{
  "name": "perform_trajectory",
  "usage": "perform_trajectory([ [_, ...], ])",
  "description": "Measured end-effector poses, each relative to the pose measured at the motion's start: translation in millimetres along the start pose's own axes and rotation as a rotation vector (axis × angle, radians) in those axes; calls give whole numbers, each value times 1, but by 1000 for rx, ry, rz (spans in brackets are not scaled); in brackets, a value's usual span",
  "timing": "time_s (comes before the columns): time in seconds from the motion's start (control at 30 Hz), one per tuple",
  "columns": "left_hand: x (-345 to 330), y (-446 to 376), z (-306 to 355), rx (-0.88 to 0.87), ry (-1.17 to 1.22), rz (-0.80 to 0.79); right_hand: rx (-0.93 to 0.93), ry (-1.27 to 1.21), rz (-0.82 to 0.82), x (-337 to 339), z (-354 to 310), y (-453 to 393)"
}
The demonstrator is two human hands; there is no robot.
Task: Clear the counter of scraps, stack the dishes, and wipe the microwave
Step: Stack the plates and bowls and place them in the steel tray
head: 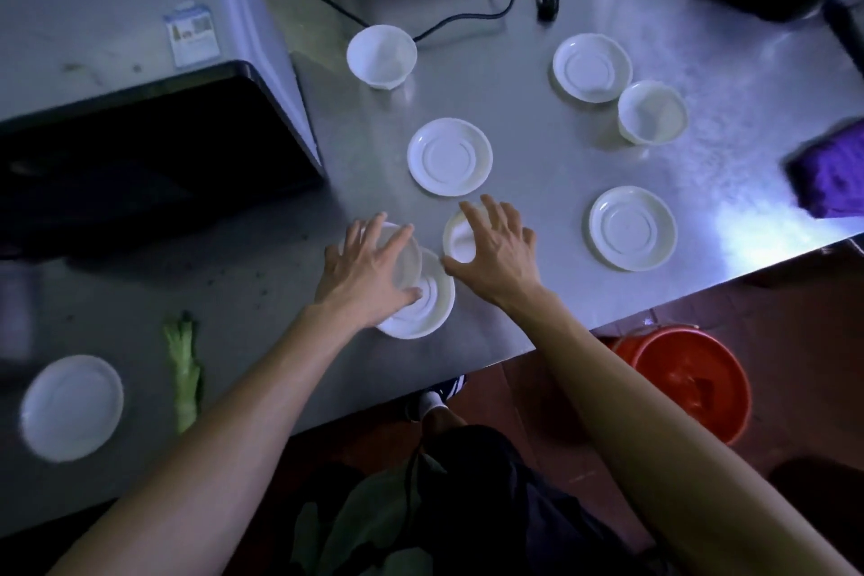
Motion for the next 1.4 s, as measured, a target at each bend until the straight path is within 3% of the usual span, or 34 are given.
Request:
perform_trajectory([
  [0.3,-30,98,-84,85,133,137,178,116,38,-30,-106,54],
  [0.6,-89,250,-182,232,192,230,348,223,40,-87,-226,137],
  [1.0,-154,439,-304,585,410,319,714,373,-58,-168,-422,208],
  [1.4,-191,496,-390,762,497,350,916,413,-155,-216,-554,207],
])
Point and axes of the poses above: each hand's wrist, its own y-axis away from the middle knuckle, its own x-axis out of the back of the hand, z = x × y, the point moved 4 cm from there along -y, towards the middle knuckle, and after that the axes turned 15 degrees about -z, right-handed, at the moved point
